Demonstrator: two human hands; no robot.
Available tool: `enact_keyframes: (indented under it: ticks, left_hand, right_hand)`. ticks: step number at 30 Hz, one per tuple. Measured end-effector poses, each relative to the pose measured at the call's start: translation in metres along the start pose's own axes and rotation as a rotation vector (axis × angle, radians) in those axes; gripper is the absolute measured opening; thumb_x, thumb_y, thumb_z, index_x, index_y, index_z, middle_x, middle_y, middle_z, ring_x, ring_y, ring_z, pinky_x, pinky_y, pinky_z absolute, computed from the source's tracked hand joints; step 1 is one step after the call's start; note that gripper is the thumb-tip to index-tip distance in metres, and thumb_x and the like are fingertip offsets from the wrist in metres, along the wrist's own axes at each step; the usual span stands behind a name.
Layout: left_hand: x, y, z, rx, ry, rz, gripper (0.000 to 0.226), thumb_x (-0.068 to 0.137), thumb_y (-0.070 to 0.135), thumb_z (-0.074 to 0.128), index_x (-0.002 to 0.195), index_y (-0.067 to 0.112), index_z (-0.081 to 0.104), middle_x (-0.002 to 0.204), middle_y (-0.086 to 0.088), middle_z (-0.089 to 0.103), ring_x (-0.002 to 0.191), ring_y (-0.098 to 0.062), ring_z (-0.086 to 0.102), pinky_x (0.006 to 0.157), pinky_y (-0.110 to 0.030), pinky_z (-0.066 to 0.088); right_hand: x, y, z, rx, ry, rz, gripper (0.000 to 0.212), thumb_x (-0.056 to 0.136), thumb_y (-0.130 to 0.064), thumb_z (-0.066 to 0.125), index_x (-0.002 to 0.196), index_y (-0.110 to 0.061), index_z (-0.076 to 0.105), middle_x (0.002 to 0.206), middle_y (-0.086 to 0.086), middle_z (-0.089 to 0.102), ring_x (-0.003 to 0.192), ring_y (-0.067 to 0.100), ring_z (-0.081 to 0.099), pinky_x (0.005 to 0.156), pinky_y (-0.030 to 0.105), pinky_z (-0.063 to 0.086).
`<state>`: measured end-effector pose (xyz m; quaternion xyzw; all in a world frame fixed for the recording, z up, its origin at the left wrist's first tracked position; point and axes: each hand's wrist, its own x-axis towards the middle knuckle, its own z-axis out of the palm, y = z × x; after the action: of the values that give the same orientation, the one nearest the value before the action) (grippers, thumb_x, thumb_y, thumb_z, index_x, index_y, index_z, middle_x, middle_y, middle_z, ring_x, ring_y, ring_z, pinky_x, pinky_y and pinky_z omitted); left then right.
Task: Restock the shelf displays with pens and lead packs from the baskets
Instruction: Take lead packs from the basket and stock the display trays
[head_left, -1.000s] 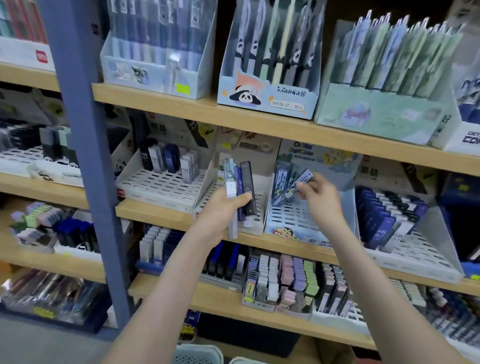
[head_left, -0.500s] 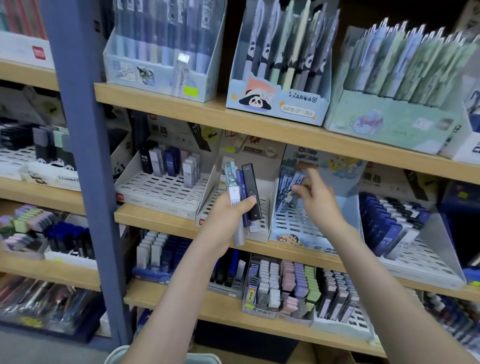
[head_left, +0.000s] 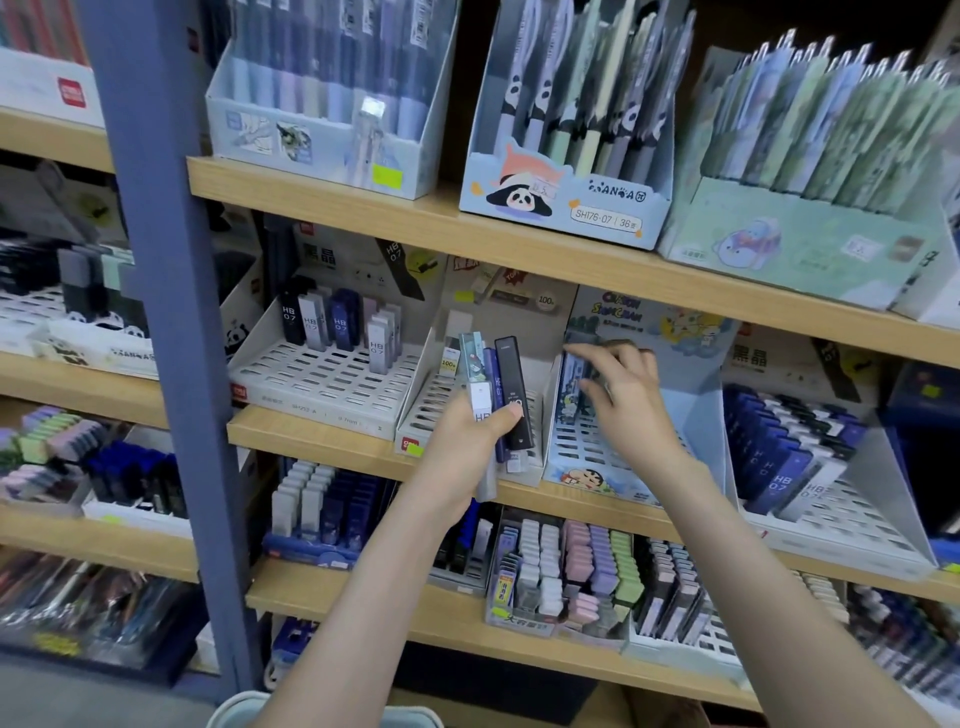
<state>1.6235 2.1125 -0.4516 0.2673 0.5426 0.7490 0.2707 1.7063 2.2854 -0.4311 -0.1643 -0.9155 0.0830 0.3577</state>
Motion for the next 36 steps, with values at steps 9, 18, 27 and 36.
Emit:
enact_keyframes:
  ticks: [9, 18, 27, 36]
  left_hand:
    - [-0.003, -0.001, -0.002, 0.005, -0.003, -0.001, 0.026, 0.096, 0.010, 0.057, 0.119, 0.022, 0.057, 0.103, 0.013, 0.067, 0.088, 0.004, 0.061, 0.064, -0.006, 0.045]
    - [-0.005, -0.001, 0.006, 0.006, -0.055, -0.003, 0.025, 0.097, 0.012, 0.057, 0.121, 0.020, 0.060, 0.108, 0.009, 0.070, 0.095, -0.001, 0.065, 0.072, -0.011, 0.049]
    - [-0.013, -0.005, 0.022, -0.031, -0.049, -0.028, 0.024, 0.096, 0.008, 0.056, 0.117, 0.017, 0.061, 0.107, 0.004, 0.071, 0.099, -0.010, 0.066, 0.086, -0.023, 0.051]
    - [0.000, 0.001, 0.012, 0.005, 0.037, -0.042, 0.026, 0.096, 0.015, 0.058, 0.122, 0.015, 0.057, 0.110, -0.001, 0.068, 0.103, -0.016, 0.063, 0.093, -0.034, 0.049]
  right_hand:
    - [-0.009, 0.001, 0.004, 0.014, -0.030, 0.086, 0.053, 0.094, 0.006, 0.042, 0.140, -0.019, 0.044, 0.123, 0.008, 0.046, 0.113, 0.014, 0.029, 0.090, 0.014, 0.018]
    - [-0.034, -0.045, -0.012, 0.235, -0.033, 0.103, 0.052, 0.097, -0.031, 0.052, 0.145, -0.032, 0.032, 0.134, -0.010, 0.042, 0.123, 0.007, 0.034, 0.096, 0.022, 0.030]
    - [-0.059, -0.045, -0.015, 0.406, -0.062, 0.208, 0.038, 0.101, -0.028, 0.042, 0.139, -0.027, 0.041, 0.126, -0.008, 0.050, 0.116, 0.004, 0.044, 0.093, 0.016, 0.033]
    - [0.003, -0.012, -0.011, 0.073, -0.177, 0.288, 0.051, 0.097, 0.001, 0.036, 0.147, -0.009, 0.029, 0.150, 0.010, 0.028, 0.136, 0.020, 0.020, 0.105, 0.023, 0.019]
